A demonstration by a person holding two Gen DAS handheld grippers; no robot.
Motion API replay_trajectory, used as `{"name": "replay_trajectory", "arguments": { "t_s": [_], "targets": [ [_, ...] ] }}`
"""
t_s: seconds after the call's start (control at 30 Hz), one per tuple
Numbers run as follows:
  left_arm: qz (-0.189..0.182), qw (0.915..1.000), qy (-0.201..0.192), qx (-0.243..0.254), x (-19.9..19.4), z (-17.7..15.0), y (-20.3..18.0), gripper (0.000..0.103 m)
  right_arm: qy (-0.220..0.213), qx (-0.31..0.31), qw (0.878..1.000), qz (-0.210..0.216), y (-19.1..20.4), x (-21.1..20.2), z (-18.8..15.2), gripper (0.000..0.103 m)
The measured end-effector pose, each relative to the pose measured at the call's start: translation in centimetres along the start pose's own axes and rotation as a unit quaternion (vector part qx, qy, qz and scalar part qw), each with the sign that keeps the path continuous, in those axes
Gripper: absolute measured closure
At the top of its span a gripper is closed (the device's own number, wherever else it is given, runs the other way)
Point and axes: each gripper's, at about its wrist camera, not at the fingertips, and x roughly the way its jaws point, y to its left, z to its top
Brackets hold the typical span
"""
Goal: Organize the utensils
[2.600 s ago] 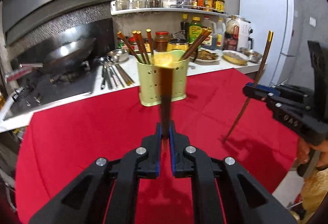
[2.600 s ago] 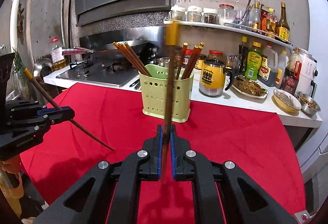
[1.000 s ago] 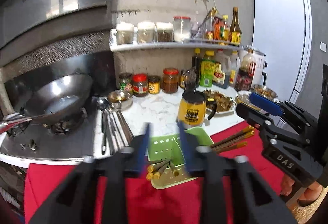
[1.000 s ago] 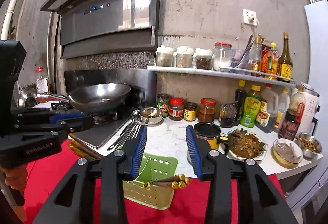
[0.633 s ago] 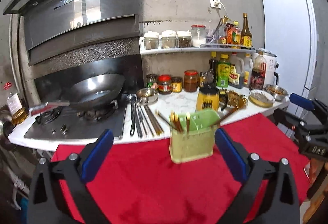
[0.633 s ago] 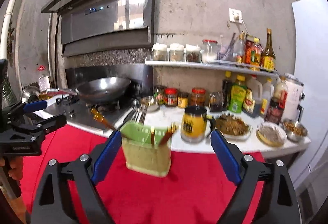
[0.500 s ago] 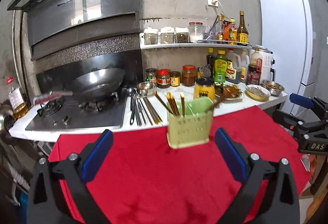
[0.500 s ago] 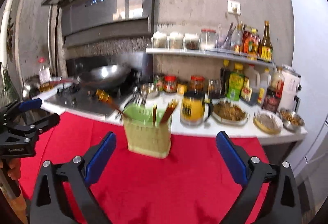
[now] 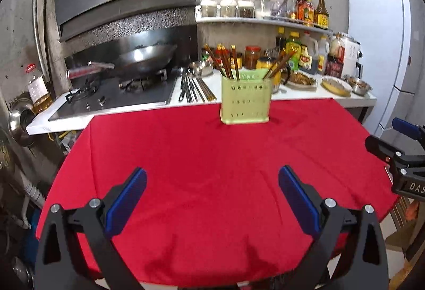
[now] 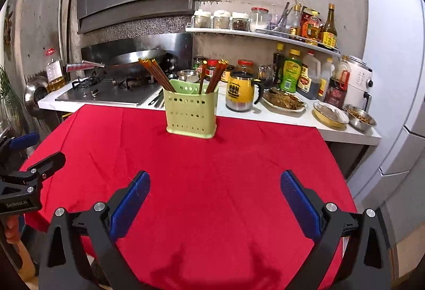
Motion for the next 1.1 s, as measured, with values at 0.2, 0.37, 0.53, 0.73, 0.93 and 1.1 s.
{"name": "replay_trajectory", "arguments": {
  "t_s": [0.2,0.37,0.53,0.73,0.93,1.1],
  "targets": [
    [0.005,0.9999,-0.003,0.009,-0.9,-0.8,-0.2,0.006,0.008,0.012,1.0,-0.019,-1.0,-0.7,-1.4,0.006],
    [0.007,0.9999,-0.002,0.011,-0.8,-0.7,-0.4,0.006,0.012,0.02,0.999,-0.025,-1.5,-0.5,-1.7,0.006],
    [0.006,0.9999,0.005,0.008,-0.4,-0.7,-0.4,0.006,0.014,0.022,0.999,-0.025,-1.5,-0.2,-1.7,0.006],
    [0.006,0.9999,0.009,0.004,-0.1,-0.4,-0.2,0.006,0.017,0.023,0.999,-0.025,-1.5,0.0,-1.7,0.006],
    [0.005,0.9999,0.012,0.005,0.1,-0.5,-0.3,0.006,0.017,0.023,0.999,-0.026,-1.5,0.1,-1.6,0.006],
    [0.005,0.9999,0.013,0.004,0.2,-0.5,-0.4,0.006,0.018,0.023,0.999,-0.025,-1.6,0.1,-1.6,0.006]
  ]
}}
